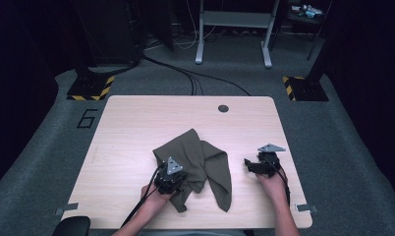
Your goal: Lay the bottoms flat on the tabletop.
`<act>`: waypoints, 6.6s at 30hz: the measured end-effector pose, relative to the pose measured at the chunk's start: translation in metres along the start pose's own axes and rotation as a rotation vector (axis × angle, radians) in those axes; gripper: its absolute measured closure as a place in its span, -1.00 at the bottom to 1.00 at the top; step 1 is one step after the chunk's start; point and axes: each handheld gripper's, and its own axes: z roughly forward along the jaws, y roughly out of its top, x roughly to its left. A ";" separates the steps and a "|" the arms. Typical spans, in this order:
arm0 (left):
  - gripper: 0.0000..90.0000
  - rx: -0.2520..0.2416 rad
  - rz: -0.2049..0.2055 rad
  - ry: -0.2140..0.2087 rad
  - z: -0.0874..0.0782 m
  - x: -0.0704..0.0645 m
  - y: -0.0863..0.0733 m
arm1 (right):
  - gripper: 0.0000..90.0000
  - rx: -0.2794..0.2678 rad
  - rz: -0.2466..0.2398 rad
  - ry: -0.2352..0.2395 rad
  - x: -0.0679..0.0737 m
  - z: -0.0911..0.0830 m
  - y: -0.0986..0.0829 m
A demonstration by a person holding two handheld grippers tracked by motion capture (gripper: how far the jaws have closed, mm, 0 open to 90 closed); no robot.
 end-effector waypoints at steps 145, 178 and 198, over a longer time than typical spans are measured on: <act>-0.26 -0.110 -0.271 0.218 -0.059 0.182 -0.006 | 0.27 -0.011 -0.331 0.478 0.236 0.038 0.051; -0.10 -0.102 -0.328 0.161 -0.032 0.142 0.005 | 0.94 -0.127 -0.214 0.366 0.148 0.021 0.119; -0.24 -0.100 -0.336 0.148 0.013 0.074 0.001 | 0.95 -0.163 -0.139 0.244 0.085 0.034 0.139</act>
